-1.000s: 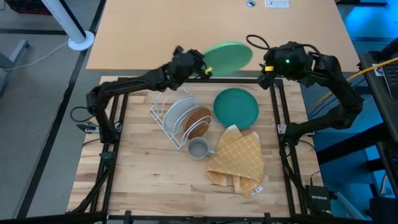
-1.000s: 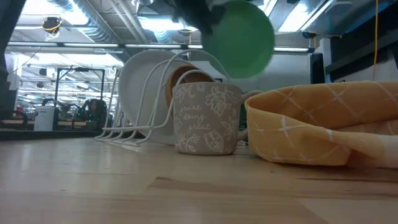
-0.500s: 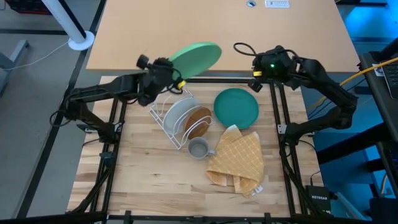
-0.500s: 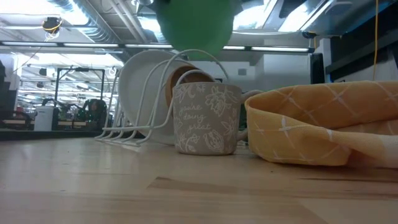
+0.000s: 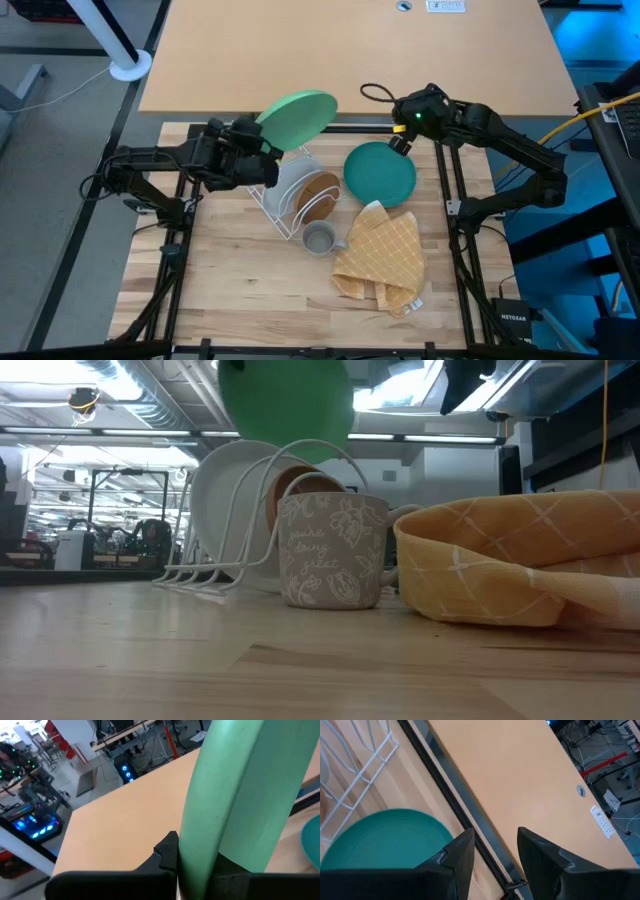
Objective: Sort dishes
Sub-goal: Put the green plate in the dish rack
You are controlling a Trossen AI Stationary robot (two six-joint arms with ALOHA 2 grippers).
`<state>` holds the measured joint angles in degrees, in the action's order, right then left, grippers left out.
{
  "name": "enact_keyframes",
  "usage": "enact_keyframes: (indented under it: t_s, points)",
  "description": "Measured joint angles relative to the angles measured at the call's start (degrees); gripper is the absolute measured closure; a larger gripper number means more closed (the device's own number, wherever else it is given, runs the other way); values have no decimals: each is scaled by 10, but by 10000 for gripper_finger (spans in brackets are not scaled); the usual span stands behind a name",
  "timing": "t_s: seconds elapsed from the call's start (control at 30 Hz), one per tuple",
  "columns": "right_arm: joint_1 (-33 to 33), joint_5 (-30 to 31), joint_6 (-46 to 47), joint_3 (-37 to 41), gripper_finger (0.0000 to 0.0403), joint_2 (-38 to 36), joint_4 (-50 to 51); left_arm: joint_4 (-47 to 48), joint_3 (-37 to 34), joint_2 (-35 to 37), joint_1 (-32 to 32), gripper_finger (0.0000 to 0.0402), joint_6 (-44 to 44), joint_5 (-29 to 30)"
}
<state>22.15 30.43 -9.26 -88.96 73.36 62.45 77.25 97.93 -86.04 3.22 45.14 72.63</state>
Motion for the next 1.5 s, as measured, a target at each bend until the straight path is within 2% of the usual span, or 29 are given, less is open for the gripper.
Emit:
enact_keyframes:
  t_s: [0.17,0.53,1.0,1.23,1.5]
  points:
    - [0,0,0,36,249,0,-24,54,-24,-8,11,392,76,1]
    - [0,0,0,96,249,0,-61,44,-142,-10,13,392,195,-3]
    - [0,-20,0,122,249,0,-108,36,-249,-10,13,389,336,-121]
    - [0,-28,0,122,249,0,-119,-18,-298,-10,13,381,350,-156]
    - [0,-36,0,122,249,0,-117,-32,-321,-10,14,376,352,-191]
